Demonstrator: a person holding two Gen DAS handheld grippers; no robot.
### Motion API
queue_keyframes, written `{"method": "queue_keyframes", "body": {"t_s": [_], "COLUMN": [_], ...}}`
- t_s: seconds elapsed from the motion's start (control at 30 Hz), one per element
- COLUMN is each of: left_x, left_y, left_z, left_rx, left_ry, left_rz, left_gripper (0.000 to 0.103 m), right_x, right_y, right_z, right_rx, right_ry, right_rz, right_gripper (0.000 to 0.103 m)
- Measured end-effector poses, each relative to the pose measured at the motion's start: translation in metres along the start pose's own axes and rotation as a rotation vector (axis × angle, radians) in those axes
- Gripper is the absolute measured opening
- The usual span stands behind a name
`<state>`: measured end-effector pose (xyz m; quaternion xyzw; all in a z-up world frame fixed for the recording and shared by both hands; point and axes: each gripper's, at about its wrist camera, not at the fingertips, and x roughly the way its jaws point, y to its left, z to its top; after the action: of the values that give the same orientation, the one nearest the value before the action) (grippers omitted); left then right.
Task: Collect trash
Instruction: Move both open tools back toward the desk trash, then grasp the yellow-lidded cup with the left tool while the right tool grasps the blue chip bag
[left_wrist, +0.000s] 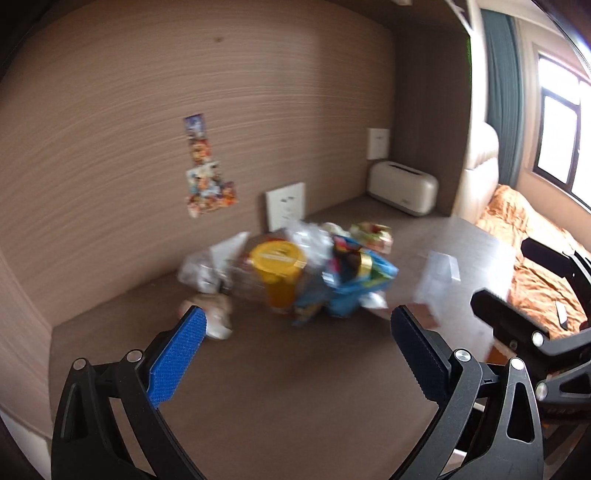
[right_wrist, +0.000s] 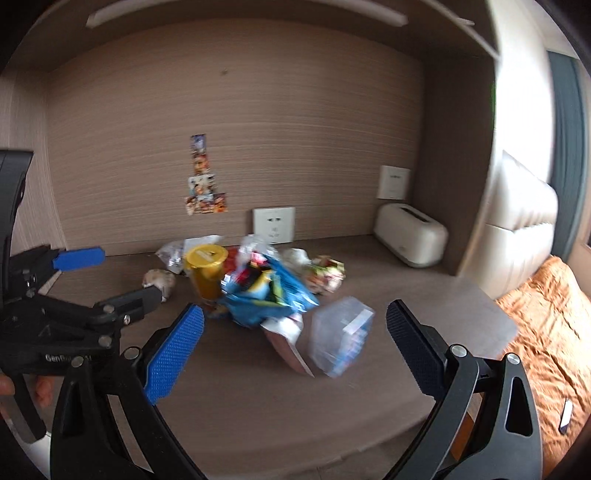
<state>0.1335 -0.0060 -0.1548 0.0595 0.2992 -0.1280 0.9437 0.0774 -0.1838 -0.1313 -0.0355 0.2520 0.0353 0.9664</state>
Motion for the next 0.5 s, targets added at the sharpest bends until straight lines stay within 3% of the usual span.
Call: {"method": "queue_keyframes", "body": {"t_s": [0.1, 0.23, 0.5], "left_x": [0.019, 0.055, 0.123], "left_y": [0.029, 0.049, 0.043], "left_z": [0.012, 0.025, 0.026], "left_rx": [-0.012, 0.003, 0.080], "left_ry": [-0.004, 0.013, 0.116], "left_rz": [-0.003, -0.064, -0.190], "left_gripper": [0.098, 0.098, 0.098], "right_x": [0.027, 0.066, 0.122], "right_y": [0.019, 0.037, 0.043], "right_z": [0.007, 0.008, -0.002], "right_rx": [-0.021, -0.012, 0.001], "right_ry": [0.036, 0.092, 0.184], "right_rz": [-0.006, -0.009, -0.087], "right_gripper": [0.099, 0.099, 0.099]}}
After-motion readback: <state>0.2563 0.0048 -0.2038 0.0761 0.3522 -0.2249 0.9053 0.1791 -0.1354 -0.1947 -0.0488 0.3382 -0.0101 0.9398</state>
